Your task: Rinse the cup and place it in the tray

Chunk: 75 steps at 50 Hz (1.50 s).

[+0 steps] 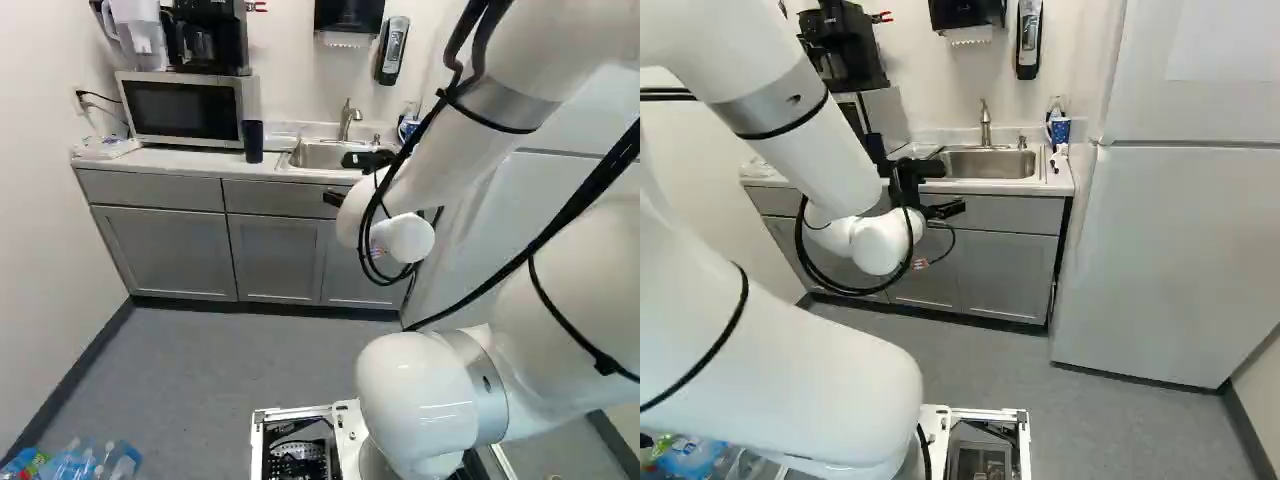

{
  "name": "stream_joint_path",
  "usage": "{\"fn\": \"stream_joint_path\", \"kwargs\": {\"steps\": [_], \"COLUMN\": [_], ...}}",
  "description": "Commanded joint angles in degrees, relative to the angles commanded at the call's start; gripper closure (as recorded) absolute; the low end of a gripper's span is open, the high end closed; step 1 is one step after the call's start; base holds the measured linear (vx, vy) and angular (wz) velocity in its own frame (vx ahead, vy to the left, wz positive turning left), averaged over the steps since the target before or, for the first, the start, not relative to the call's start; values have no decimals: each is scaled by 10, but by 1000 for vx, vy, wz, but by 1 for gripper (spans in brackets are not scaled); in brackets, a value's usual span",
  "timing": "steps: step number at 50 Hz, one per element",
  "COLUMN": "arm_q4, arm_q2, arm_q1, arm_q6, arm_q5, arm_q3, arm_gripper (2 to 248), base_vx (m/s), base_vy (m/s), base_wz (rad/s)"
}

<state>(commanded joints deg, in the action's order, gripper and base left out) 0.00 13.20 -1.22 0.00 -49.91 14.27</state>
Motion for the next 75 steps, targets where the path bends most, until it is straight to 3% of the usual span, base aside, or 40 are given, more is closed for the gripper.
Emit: {"fn": "stream_joint_path", "kwargs": {"steps": [75], "arm_q4": [0], "arm_q2": [20], "arm_q1": [-6], "arm_q6": [0], "arm_q5": [121], "arm_q3": [84], "arm_gripper": [3], "base_vx": [0], "base_vy": [0], "base_wz": [0]}}
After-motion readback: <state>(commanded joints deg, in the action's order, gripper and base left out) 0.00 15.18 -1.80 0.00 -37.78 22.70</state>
